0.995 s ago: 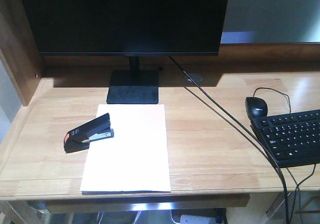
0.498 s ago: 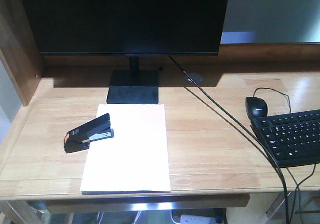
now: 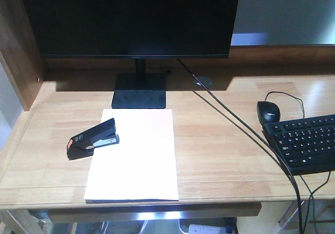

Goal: Grab stapler and paper to desk for stapling

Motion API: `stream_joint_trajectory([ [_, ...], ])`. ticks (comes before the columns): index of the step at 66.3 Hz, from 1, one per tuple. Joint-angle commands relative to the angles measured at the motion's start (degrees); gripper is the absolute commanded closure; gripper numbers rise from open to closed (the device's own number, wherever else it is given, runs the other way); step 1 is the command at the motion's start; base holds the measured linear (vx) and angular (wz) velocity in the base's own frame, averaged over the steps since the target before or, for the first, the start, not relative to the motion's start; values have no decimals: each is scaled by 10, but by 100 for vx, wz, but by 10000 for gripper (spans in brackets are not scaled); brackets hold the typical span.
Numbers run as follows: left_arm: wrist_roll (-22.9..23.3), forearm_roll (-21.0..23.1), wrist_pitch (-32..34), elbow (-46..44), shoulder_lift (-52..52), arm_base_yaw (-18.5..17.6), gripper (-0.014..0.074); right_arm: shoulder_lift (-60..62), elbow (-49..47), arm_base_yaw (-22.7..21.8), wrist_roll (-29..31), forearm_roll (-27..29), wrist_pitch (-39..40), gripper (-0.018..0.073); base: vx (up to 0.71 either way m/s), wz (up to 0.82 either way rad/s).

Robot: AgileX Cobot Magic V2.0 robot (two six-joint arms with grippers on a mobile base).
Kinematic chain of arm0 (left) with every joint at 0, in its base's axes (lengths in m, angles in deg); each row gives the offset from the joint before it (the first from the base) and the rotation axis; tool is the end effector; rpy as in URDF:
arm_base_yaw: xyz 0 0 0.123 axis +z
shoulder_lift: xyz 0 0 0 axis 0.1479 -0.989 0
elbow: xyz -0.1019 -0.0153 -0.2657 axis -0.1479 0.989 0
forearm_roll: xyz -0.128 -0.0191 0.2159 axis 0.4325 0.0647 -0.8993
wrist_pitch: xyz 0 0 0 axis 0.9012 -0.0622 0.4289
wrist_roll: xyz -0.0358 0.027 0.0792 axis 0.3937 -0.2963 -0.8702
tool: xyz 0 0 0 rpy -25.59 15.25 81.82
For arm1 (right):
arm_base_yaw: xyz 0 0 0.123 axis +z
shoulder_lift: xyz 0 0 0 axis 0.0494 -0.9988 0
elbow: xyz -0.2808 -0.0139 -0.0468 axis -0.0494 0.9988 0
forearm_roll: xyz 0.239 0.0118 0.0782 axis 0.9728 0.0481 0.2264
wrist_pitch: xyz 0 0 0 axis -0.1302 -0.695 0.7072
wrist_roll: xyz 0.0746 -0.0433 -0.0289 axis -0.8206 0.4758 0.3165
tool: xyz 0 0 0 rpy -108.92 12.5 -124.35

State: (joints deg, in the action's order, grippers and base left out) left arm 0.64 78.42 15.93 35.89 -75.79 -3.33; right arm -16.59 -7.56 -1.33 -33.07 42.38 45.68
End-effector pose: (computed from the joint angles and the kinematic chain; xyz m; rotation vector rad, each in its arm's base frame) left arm 0.0563 0.0051 0.1969 -0.0377 1.5853 0.1049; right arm 0.0565 0.0015 0.2051 -0.0163 1.4928 0.0256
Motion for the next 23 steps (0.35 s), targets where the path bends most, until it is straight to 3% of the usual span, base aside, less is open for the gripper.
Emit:
stream_joint_trajectory([
  [1, 6, 4, 43, 16, 8, -1, 603, 8, 2, -3, -1, -3, 41, 568, 0, 0],
  [23, 6, 4, 43, 16, 8, -1, 603, 8, 2, -3, -1, -3, 41, 568, 0, 0],
])
